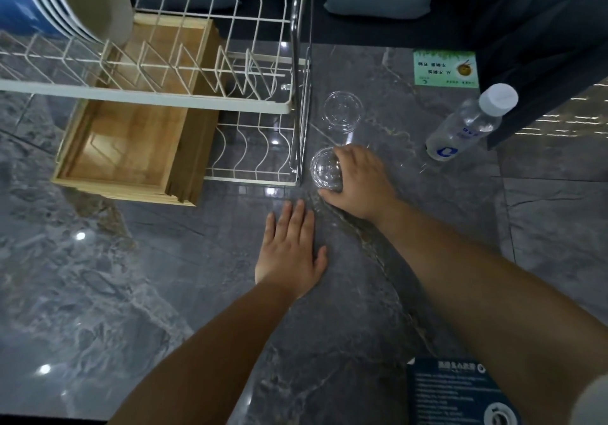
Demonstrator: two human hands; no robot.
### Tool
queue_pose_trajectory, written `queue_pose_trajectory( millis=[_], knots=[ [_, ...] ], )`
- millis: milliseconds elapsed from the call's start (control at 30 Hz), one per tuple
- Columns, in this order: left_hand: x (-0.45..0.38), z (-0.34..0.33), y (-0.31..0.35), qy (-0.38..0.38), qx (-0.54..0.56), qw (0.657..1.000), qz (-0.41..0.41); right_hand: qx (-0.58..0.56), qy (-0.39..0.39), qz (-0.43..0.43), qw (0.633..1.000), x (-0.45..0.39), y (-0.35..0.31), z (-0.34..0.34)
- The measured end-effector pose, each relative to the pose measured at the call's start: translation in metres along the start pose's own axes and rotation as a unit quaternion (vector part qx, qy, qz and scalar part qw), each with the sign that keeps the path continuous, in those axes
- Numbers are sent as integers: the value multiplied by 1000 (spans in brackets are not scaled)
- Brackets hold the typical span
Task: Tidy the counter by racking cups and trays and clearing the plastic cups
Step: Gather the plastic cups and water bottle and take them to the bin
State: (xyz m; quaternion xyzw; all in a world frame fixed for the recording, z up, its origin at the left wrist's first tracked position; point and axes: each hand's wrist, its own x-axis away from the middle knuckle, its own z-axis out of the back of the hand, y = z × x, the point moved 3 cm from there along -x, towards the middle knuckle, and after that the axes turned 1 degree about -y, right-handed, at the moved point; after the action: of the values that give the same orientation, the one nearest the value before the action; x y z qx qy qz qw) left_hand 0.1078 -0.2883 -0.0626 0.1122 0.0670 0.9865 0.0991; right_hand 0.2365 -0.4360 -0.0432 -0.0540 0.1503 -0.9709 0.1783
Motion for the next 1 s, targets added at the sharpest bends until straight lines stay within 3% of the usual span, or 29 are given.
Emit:
queue_pose_trajectory(
  millis=[267, 467, 733, 867, 1000],
  knots=[
    [0, -2, -1, 6, 11, 1000, 1, -36, 28, 0, 999, 3, 6, 8],
    [-1, -2, -1, 3, 5, 1000, 1, -94, 92, -2, 991, -21, 17, 31],
    [0, -3, -2, 2, 5, 1000, 0, -68, 71, -50, 994, -92, 36, 46],
    [0, -1, -1, 7, 11, 1000, -2, -17, 14, -53, 998, -98, 41, 30],
    [-1, -2, -1, 4, 9, 1000, -1, -11, 9, -70, 997, -95, 47, 18]
  ],
)
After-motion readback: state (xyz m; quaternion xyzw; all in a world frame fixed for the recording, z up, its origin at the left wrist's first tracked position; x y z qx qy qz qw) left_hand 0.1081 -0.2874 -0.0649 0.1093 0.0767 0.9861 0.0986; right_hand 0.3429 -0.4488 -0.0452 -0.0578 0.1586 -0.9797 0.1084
